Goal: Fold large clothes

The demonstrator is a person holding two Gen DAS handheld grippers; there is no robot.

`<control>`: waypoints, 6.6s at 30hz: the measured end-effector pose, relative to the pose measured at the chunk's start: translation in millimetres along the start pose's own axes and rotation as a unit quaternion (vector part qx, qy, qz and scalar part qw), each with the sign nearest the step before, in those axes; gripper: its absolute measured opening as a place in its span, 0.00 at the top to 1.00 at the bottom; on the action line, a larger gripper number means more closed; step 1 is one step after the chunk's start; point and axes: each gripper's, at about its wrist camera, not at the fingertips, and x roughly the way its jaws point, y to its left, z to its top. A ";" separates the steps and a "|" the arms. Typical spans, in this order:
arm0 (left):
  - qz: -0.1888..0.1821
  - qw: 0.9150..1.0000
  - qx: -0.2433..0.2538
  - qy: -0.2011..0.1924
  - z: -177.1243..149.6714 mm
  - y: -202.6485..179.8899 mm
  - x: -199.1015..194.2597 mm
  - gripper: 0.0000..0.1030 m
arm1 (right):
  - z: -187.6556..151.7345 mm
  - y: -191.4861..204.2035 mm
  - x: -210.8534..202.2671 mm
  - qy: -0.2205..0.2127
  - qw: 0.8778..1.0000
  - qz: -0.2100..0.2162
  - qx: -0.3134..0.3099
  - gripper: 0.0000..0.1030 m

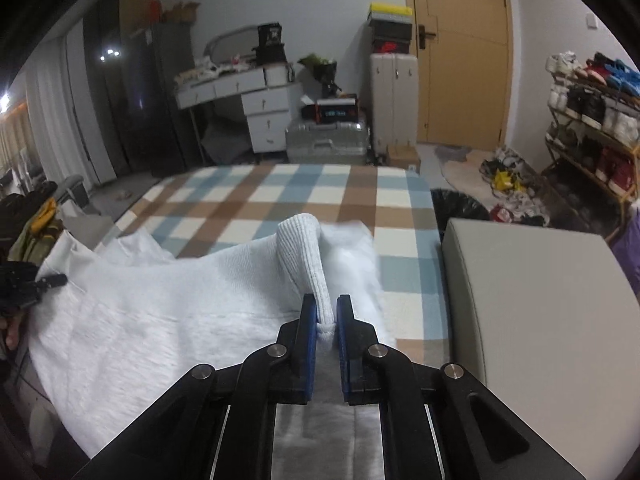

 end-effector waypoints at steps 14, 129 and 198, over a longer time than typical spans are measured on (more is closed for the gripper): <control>-0.056 0.996 -0.060 -0.043 27.1 27.0 -32.4 0.99 | 25.7 1.2 -33.9 -0.075 0.997 -0.030 0.017 0.92; 0.004 0.971 -0.182 -0.156 -54.9 -59.7 -25.9 0.84 | 91.8 192.6 48.4 0.138 0.966 0.213 0.042 0.25; -0.309 0.947 0.058 -0.070 7.8 -67.7 -65.8 0.64 | -11.7 56.6 82.3 0.165 0.980 0.108 -0.016 0.59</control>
